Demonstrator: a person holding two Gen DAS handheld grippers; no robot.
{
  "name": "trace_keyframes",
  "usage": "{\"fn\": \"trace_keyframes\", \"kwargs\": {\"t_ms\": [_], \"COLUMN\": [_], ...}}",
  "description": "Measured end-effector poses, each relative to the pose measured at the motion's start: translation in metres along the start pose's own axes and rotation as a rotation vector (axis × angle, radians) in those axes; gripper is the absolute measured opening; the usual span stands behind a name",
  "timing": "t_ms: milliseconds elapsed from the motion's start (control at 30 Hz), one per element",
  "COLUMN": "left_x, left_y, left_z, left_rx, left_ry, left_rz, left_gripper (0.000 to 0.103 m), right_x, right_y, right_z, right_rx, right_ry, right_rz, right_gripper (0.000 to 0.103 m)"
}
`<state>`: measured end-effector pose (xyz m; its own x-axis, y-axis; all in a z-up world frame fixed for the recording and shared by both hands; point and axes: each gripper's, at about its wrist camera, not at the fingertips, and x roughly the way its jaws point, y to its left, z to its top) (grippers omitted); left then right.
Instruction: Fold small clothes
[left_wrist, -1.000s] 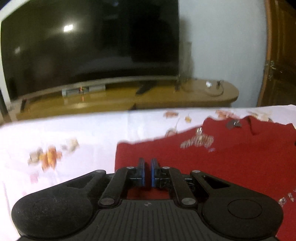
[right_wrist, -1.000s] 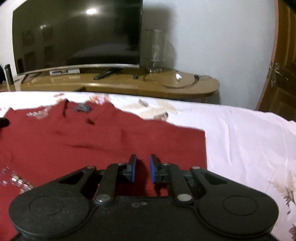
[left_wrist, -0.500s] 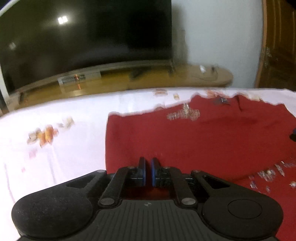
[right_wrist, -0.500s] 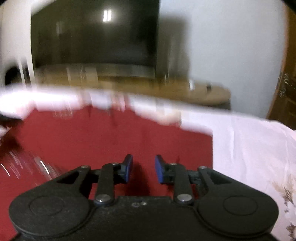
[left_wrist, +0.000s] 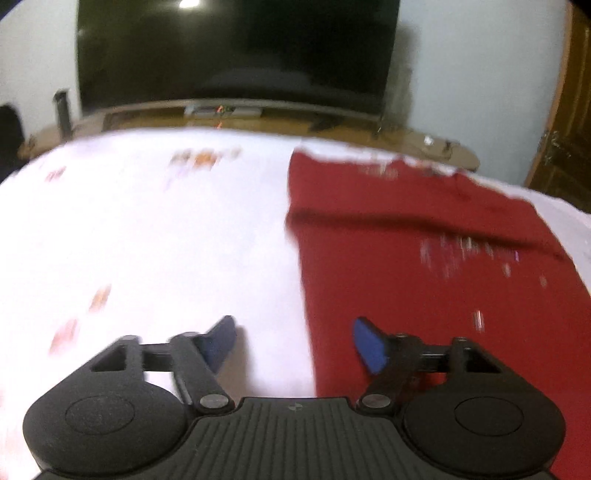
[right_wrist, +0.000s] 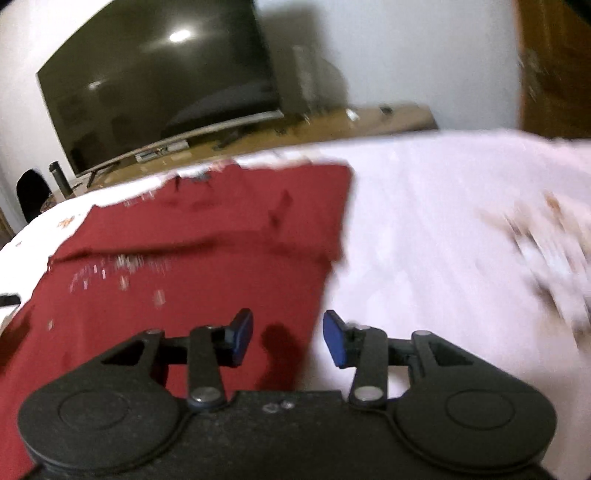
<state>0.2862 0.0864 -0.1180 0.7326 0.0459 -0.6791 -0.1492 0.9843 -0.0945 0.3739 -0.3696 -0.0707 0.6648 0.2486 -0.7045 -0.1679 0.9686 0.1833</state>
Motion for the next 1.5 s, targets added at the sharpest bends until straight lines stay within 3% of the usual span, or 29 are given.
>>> {"fn": "trace_keyframes", "kwargs": {"t_ms": [200,333,700,833,967,1000,1133,1233,1500], "left_x": [-0.03,-0.044,-0.106,-0.115,-0.109,-0.107,-0.102,-0.102,-0.097], "left_y": [-0.011,-0.009,0.0,0.007,0.025,0.026,0.03,0.031,0.022], "left_z": [-0.041,-0.055,-0.105,-0.117,-0.126,-0.127,-0.134,-0.137,-0.13], "left_rx": [-0.028,-0.016,-0.059,-0.14,-0.306,-0.317,-0.357,-0.371,-0.343], "left_ry": [0.047,0.079,0.092,0.137,0.183,0.183,0.178,0.172,0.153], "left_rz": [-0.072,-0.151,-0.221,-0.337,-0.454,-0.463,-0.469,-0.468,-0.445], "left_gripper": [0.061,0.049,0.049,0.049,0.049,0.048,0.029,0.029,0.029], "right_x": [-0.044,-0.07,-0.138,-0.144,-0.148,-0.147,-0.141,-0.135,-0.12], "right_y": [-0.006,0.003,0.037,0.051,0.06,0.059,0.056,0.049,0.053], "right_z": [-0.043,-0.07,-0.13,-0.148,-0.162,-0.164,-0.17,-0.17,-0.165], "right_rx": [0.117,0.169,0.302,0.358,0.425,0.453,0.565,0.635,0.653], "right_ry": [0.032,0.058,0.08,0.103,0.106,0.105,0.085,0.073,0.08], "right_rz": [-0.003,0.028,0.032,0.061,0.109,0.125,0.172,0.209,0.262], "right_gripper": [0.042,0.042,0.042,0.042,0.042,0.043,0.045,0.045,0.045]}}
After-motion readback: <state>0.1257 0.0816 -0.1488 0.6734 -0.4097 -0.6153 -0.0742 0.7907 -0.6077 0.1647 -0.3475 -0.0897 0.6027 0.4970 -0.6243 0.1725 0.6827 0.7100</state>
